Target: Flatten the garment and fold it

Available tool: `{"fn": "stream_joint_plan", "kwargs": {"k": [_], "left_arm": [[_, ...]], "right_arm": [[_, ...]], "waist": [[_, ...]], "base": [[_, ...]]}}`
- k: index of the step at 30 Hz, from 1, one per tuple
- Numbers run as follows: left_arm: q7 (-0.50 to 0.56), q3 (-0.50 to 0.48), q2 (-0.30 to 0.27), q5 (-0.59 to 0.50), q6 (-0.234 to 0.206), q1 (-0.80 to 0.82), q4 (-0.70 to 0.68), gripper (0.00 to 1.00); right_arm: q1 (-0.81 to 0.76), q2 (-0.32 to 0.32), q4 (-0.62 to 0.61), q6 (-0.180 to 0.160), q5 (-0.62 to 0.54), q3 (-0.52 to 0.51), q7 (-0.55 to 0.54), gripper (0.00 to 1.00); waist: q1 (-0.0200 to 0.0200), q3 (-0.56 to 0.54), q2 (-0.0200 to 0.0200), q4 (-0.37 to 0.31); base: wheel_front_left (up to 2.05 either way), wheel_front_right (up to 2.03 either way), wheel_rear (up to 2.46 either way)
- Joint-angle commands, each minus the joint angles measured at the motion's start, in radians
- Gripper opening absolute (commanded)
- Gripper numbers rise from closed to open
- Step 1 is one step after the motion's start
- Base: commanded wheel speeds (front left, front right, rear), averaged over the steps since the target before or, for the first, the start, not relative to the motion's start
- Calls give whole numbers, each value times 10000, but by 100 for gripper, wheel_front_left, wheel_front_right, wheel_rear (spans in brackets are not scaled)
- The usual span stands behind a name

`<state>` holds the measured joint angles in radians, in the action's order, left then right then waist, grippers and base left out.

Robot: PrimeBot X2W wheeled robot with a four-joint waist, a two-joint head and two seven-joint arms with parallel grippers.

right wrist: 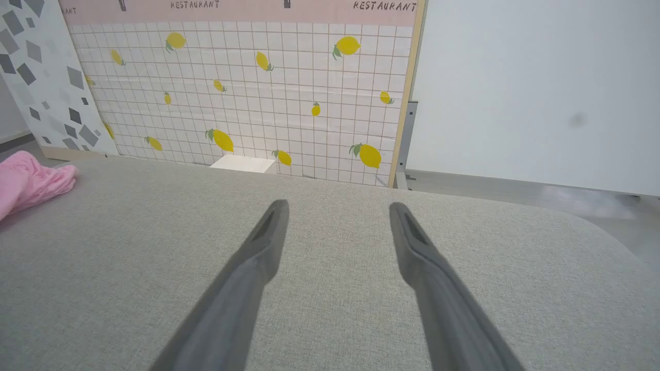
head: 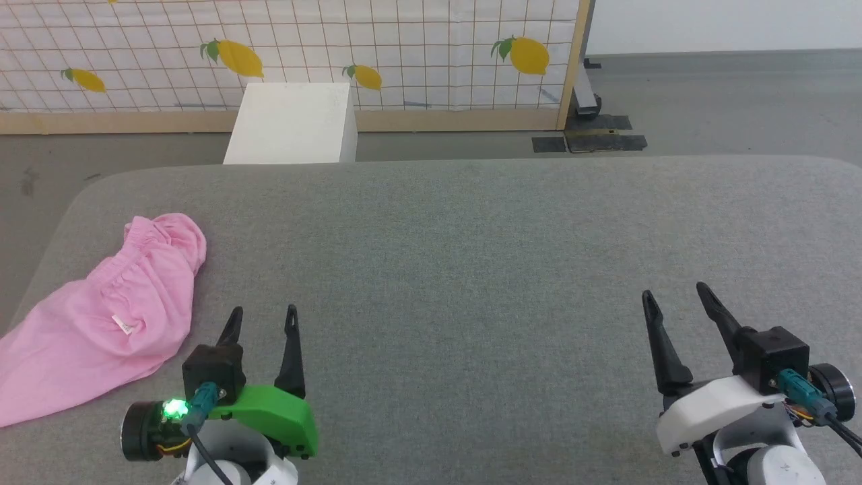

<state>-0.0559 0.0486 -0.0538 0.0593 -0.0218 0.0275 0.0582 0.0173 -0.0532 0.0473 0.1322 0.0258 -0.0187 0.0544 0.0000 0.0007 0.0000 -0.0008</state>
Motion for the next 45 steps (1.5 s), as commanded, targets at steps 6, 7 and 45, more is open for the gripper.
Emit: {"fn": "stream_joint_plan", "kwargs": {"k": [6,7,45], "left_arm": [[-212,117,10,298,-93,294,162,100],[-230,130,11,315,-103,305,183,100],[-1059,436,20,827,-331,636,1006,100]], "right_arm": [[168,9,129,-4,180,-80,219,100],[173,9,144,-5,193,-86,237,100],[332,19,867,-9,749,-256,1070,100]], "waist": [[0,4,0,15],[0,2,0,16],[0,-79,0,87]], "base": [[0,0,0],[0,0,0],[0,0,0]]}}
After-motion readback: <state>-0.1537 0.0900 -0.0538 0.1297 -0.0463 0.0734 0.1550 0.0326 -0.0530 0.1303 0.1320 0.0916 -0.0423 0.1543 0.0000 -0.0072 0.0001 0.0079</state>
